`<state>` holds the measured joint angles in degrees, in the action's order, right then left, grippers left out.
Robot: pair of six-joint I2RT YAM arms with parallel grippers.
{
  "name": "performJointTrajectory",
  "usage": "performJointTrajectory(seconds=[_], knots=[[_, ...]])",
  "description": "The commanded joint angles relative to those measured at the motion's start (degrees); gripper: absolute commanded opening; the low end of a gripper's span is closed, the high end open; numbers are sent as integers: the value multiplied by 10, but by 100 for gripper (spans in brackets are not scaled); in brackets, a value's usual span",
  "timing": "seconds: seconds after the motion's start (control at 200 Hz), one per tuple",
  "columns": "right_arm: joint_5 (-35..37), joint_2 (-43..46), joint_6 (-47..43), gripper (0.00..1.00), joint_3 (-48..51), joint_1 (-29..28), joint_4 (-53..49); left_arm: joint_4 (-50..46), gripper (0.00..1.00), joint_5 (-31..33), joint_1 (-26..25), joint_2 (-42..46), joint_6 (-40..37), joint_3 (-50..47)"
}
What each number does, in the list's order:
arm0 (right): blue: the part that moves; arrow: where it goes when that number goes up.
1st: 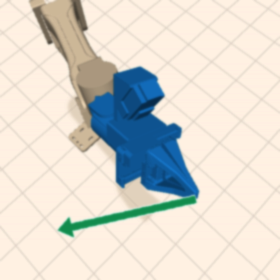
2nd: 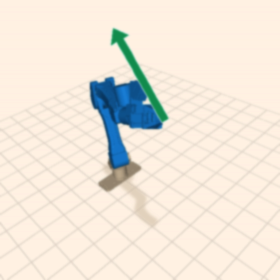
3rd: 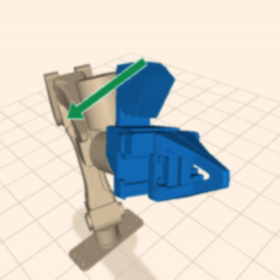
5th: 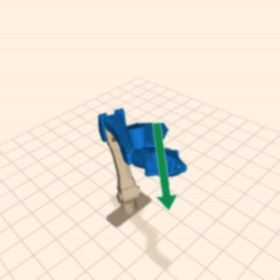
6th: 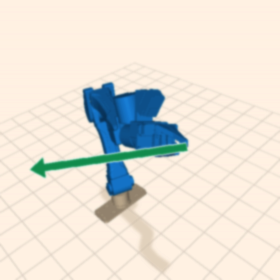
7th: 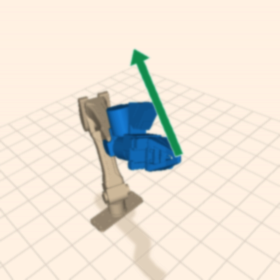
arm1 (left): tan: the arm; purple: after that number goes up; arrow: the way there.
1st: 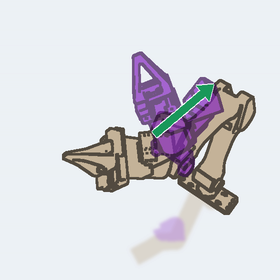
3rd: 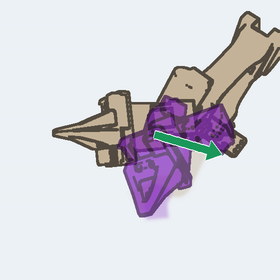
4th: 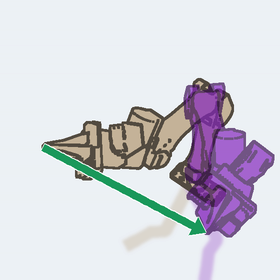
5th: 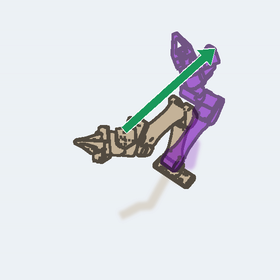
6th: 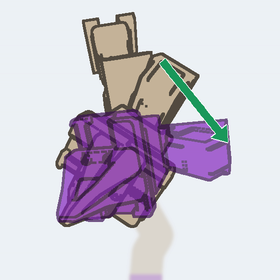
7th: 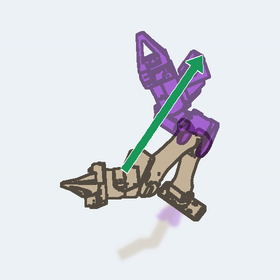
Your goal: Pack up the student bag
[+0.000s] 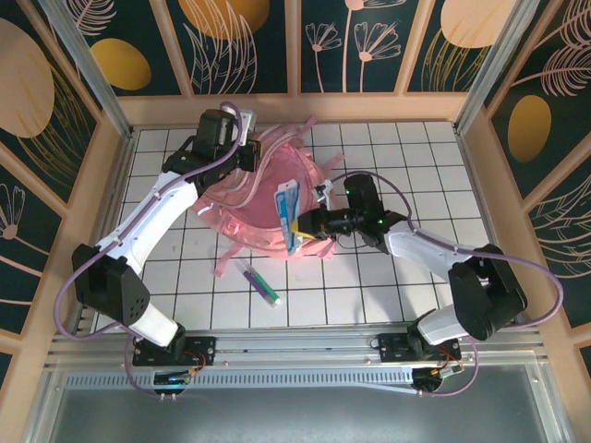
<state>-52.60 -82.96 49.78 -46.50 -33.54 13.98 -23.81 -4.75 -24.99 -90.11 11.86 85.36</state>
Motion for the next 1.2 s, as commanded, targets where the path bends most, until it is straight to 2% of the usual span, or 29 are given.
performJointTrajectory(seconds=[0.0,0.085,0.265,0.43,0.545,0.686,0.751,0.926,1.041,1.196], knots=[[3,-39,129,11,-6,6,158,47,0,-47,3,37,24,2],[36,-72,163,12,-25,7,190,52,0,-61,4,38,34,-2],[127,-148,195,11,-68,3,192,66,0,-73,3,41,52,-11],[166,-227,231,13,-135,-7,216,80,0,-77,3,48,69,-29],[229,-276,264,14,-163,-19,236,94,0,-77,4,55,79,-46],[255,-354,290,19,-211,-31,262,92,0,-79,3,55,83,-47],[264,-378,312,27,-221,-33,261,90,0,-77,3,57,84,-47],[322,-352,297,39,-215,-34,175,89,0,-73,3,62,85,-50],[354,-320,284,44,-219,-30,97,88,0,-72,4,63,84,-54],[363,-298,268,47,-242,-31,5,88,0,-69,4,64,83,-57]])
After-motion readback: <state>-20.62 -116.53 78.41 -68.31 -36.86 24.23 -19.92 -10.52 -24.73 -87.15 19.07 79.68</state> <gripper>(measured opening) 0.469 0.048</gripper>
